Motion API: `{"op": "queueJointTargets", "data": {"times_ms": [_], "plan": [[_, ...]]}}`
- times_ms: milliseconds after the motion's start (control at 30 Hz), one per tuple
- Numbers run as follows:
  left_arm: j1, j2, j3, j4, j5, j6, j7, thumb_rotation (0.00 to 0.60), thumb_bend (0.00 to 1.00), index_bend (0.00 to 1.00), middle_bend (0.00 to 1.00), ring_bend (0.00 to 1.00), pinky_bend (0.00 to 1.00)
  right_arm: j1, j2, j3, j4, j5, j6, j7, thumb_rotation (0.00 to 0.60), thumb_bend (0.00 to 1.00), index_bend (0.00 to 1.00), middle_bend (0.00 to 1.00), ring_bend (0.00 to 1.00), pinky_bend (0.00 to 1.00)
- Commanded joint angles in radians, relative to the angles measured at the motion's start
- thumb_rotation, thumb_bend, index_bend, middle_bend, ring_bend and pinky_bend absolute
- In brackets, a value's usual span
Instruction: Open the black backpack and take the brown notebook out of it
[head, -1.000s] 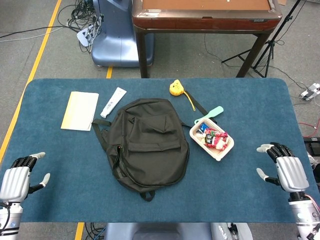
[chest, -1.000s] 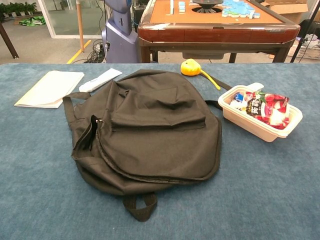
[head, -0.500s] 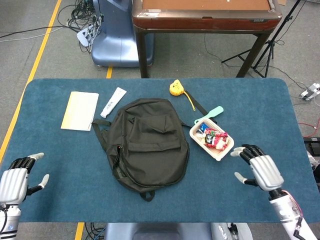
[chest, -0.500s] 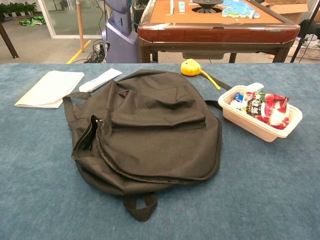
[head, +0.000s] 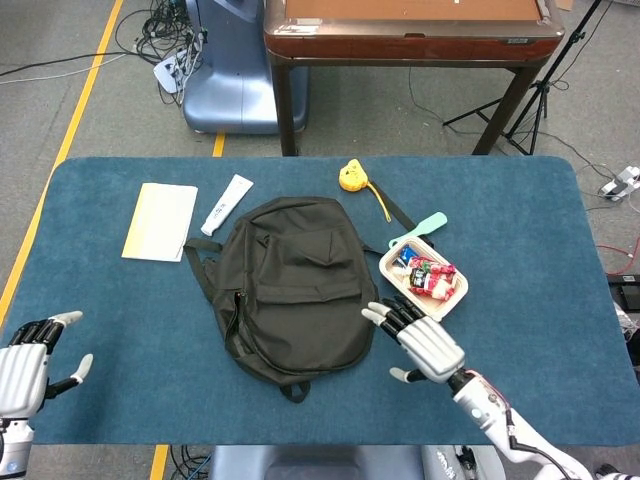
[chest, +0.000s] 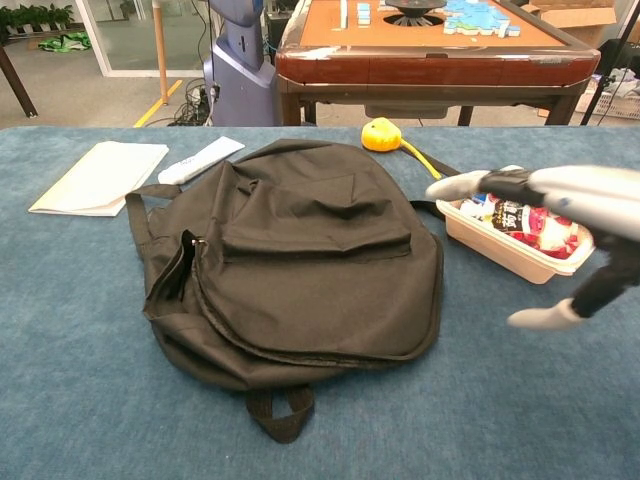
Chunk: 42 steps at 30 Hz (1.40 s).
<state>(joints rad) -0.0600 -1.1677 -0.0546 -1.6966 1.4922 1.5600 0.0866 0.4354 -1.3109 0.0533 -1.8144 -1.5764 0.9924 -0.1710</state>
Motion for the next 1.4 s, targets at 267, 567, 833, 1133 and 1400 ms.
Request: {"op": "queueJointTargets", "data": {"times_ms": [267,567,833,1133,1400], "plan": [[0.004,0.003,0.011,-0.002,0.02,-0.001,-0.006,0.6,0.27,0.25,0.28,0.26,0.2,0.1,-0.209,0.013,0.099,0.081,-0.102,-0.118,0.6,0.12,0.0,0.0,0.0,0.0],[-0.001,0.003,0.013,0.003,0.031,-0.008,-0.016,0.6,0.27,0.25,0.28,0.26,0.2,0.146,-0.37,0.022,0.24,0.119,-0.112,-0.167,0.6,0.11,0.0,0.0,0.0,0.0],[-0.001,0.002,0.013,0.015,0.032,-0.012,-0.032,0.6,0.27,0.25,0.28,0.26,0.2,0.176,-0.479,0.031,0.374,0.127,-0.099,-0.154,0.6,0.11,0.0,0.0,0.0,0.0],[0.001,0.005,0.013,0.022,0.033,-0.011,-0.043,0.6,0.27,0.25,0.28,0.26,0.2,0.191,-0.508,0.054,0.439,0.158,-0.081,-0.131,0.6,0.11,0.0,0.0,0.0,0.0],[0.0,0.001,0.014,0.025,0.033,-0.015,-0.042,0.6,0.27,0.25,0.28,0.26,0.2,0.189,-0.452,0.056,0.393,0.179,-0.065,-0.139,0.6,0.11,0.0,0.0,0.0,0.0]]}}
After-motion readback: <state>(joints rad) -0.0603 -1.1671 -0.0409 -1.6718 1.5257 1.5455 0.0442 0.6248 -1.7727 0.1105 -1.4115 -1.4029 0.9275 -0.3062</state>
